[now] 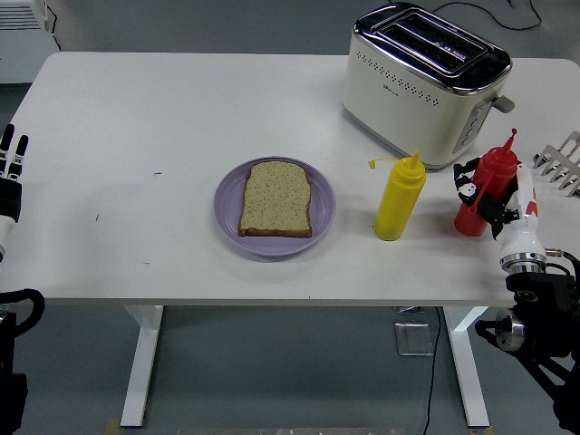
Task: Pick up the cup,pour liquid into bread,place the cup on the desk
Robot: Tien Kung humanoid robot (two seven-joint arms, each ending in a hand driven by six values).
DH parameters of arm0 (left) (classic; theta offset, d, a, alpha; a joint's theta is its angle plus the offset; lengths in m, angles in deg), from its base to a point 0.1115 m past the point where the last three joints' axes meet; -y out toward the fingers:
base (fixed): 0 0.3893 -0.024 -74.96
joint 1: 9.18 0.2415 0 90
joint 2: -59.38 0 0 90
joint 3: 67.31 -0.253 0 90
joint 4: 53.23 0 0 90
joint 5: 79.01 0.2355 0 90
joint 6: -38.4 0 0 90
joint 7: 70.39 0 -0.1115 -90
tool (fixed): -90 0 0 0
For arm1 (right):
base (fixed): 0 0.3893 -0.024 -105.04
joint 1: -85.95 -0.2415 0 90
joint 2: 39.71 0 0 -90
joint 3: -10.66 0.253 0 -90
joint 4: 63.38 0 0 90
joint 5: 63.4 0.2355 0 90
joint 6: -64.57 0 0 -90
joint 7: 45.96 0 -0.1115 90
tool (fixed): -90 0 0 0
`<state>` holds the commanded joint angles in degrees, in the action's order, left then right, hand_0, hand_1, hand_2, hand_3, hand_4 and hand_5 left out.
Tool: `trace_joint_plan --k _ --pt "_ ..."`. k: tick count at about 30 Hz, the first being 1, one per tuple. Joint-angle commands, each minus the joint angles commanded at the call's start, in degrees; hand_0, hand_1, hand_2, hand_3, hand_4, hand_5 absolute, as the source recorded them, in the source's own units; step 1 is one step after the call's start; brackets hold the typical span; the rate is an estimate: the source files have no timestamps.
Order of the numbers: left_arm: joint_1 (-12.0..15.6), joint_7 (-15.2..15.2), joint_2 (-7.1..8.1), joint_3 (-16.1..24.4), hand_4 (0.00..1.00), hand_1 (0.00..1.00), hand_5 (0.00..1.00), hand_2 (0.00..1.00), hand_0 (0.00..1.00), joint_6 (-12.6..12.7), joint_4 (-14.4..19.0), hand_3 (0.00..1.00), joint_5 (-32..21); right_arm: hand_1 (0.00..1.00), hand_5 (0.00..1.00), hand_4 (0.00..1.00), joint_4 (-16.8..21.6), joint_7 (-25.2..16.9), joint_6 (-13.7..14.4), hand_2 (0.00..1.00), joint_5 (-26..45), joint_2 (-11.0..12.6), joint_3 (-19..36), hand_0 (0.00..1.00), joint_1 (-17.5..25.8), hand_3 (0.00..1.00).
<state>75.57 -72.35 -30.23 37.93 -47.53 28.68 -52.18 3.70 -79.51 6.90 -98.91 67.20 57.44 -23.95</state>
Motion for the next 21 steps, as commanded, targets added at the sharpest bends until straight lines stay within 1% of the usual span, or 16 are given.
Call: trace_joint_plan --k 9,21 --pt "-0.1 0.0 -0.05 0.2 0.509 0.741 0.995 0.742 0.791 0.0 0.0 0.699 0.0 0.160 0.002 0.492 -2.2 0.6 -0.3 0.287 -1.9 -1.5 0.6 0.135 -1.1 0.332" --pt "-0.2 0.0 -0.06 0.4 0.509 0.739 0.998 0.741 0.789 0.0 0.0 0.700 0.0 0.162 0.002 0.497 -3.7 0.2 -0.4 0.287 -1.7 -1.7 0.6 0.137 -1.3 0.333"
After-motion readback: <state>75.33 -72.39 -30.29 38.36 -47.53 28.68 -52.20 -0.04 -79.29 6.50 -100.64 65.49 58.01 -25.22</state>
